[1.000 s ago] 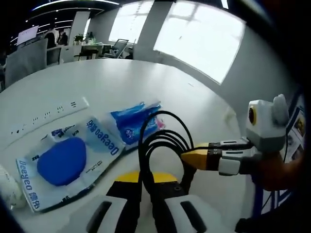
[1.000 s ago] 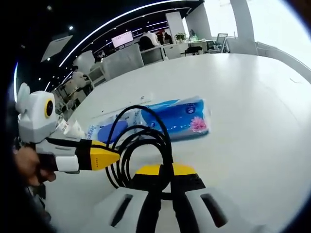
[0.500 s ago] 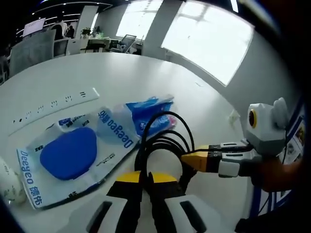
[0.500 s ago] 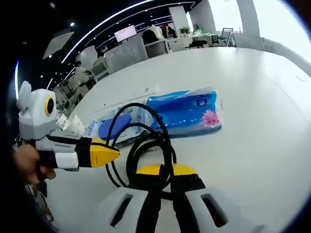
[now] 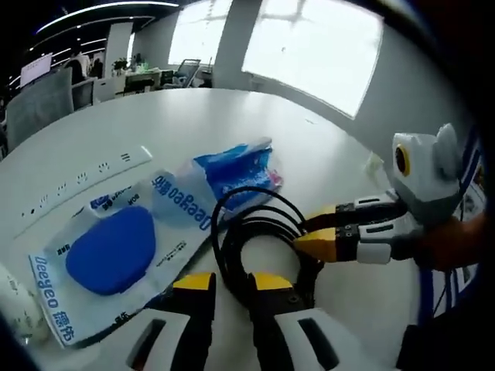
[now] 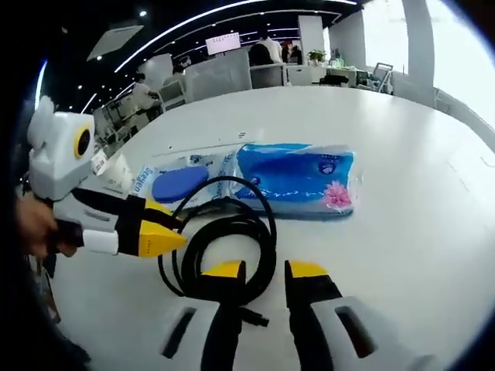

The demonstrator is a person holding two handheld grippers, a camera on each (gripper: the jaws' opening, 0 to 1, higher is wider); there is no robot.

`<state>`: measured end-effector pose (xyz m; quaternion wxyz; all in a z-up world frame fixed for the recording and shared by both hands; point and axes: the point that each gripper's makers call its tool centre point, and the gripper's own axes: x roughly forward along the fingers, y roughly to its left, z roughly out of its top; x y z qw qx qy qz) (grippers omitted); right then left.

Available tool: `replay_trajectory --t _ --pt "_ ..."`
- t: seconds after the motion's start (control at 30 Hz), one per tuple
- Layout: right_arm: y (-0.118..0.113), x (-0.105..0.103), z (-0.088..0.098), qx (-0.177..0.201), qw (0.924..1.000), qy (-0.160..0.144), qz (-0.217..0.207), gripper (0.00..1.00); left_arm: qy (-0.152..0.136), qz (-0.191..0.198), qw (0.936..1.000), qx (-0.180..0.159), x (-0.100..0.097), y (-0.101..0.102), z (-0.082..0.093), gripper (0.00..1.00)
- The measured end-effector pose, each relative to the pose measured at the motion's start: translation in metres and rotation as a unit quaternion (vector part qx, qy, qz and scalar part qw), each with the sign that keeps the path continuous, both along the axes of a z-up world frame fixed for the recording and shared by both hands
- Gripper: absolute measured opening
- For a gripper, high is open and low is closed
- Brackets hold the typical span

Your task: Arrange the tabletop items into an orderly group along one side of the table until the central work area is clear of visible clutter.

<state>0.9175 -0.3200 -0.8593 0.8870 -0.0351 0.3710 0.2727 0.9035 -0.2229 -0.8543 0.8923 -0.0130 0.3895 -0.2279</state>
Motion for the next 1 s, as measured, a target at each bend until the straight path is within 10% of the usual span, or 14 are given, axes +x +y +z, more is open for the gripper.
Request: replay_trajectory --t 0.5,1.0 --pt "0.004 -0.02 0.033 0.029 0.9956 -0.054 0.07 0.55 -0.056 -0.006 0.9984 -0.011 -0.032 -0.005 0.034 0.41" --pt "-0.008 -0.058 0.07 0.06 0.988 -0.095 0.106 0.77 -0.098 0.054 0.9937 0.004 -0.103 0.037 0.063 0.58"
